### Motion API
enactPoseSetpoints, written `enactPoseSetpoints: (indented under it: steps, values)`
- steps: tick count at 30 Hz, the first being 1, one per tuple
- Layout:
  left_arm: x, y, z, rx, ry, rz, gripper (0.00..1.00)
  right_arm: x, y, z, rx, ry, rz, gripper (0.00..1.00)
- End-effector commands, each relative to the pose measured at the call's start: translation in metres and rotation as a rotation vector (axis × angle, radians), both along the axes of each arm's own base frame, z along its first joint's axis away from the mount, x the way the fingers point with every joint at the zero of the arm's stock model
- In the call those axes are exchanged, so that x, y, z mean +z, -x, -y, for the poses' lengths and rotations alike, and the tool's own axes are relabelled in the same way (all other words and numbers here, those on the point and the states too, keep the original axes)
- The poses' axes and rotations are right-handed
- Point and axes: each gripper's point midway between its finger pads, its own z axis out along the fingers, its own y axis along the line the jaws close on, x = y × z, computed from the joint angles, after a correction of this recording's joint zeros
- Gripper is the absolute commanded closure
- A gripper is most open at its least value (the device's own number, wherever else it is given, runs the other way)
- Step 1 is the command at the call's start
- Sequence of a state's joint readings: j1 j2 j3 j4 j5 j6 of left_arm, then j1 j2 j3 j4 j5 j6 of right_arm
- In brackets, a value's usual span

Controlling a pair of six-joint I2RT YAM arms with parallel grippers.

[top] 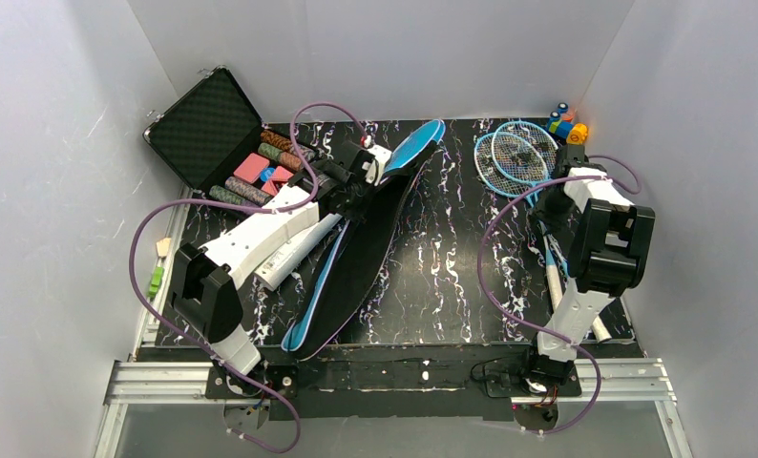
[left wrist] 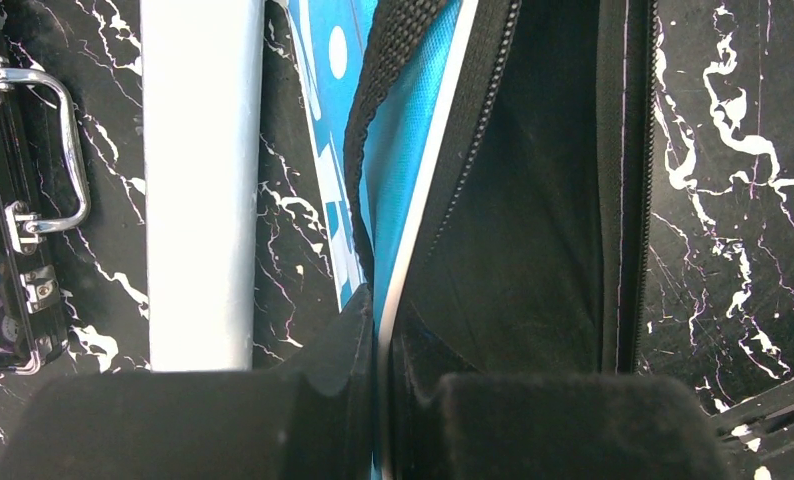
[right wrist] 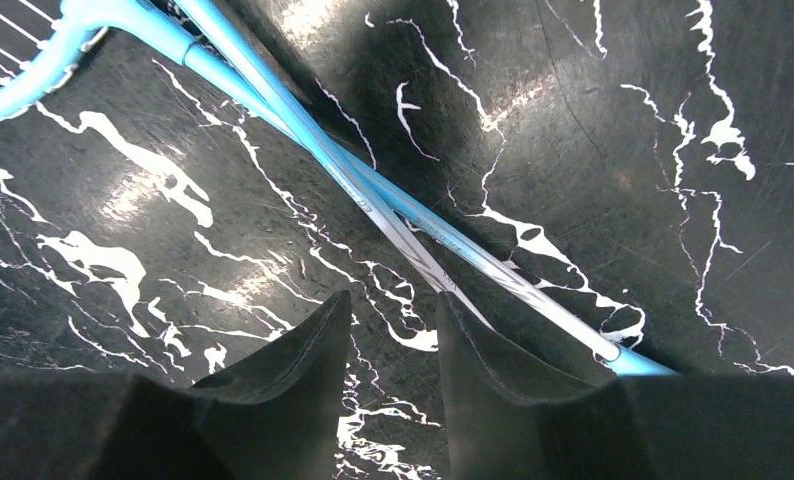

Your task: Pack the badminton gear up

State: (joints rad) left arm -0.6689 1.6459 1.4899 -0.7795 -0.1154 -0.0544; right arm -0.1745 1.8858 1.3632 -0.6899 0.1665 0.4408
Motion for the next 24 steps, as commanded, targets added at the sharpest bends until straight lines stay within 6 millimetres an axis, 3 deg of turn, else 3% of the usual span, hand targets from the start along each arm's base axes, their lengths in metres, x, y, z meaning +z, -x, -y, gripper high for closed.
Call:
enactPoseSetpoints:
  steps: [1, 8, 12, 15, 24]
  values:
    - [0.037, -0.009, 0.003, 0.014, 0.076, 0.074, 1.0, 0.014, 0.0, -0.002, -0.013, -0.003, 0.048, 0.55]
    - [0.037, -0.006, 0.0, 0.013, 0.083, 0.074, 1.0, 0.016, 0.007, -0.002, -0.023, 0.003, 0.052, 0.51]
    - [0.039, -0.005, 0.0, 0.013, 0.091, 0.075, 1.0, 0.032, 0.006, -0.003, -0.026, 0.007, 0.114, 0.38]
    - [0.04, -0.007, 0.001, 0.013, 0.094, 0.076, 1.0, 0.042, 0.006, 0.002, -0.038, 0.038, 0.137, 0.36]
    - [0.042, -0.006, 0.0, 0.015, 0.095, 0.075, 1.0, 0.018, 0.016, 0.009, -0.064, 0.054, 0.06, 0.38]
